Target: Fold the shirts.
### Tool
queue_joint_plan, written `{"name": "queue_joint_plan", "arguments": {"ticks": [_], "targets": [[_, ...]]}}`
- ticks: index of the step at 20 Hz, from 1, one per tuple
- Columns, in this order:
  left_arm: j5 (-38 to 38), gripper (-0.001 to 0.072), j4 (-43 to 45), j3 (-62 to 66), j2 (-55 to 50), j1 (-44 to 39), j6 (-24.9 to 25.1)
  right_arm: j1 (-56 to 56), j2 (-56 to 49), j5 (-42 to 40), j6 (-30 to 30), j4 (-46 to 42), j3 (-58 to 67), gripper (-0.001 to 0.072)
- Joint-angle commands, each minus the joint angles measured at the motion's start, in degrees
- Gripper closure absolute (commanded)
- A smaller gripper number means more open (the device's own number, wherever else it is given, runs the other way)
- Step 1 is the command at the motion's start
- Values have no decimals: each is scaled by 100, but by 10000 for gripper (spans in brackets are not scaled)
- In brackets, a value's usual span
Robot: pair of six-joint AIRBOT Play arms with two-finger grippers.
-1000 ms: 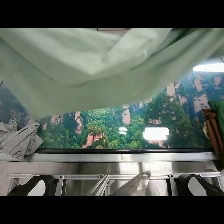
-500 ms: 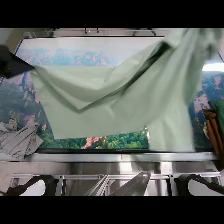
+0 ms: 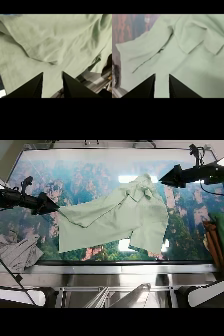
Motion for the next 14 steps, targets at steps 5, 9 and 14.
{"name": "queue_joint_plan", "arguments": {"ticks": [5, 9, 14], "targets": [[-223, 435, 1300, -619, 365, 533, 44, -951, 426, 925, 24, -1589, -710, 508], [39, 417, 1272, -1860, 599, 592, 44, -1211, 481, 555, -7, -1578, -1266, 506], [533, 417, 1185, -2741, 599, 590, 48, -1211, 483, 538, -243, -1429, -1346, 506]]}}
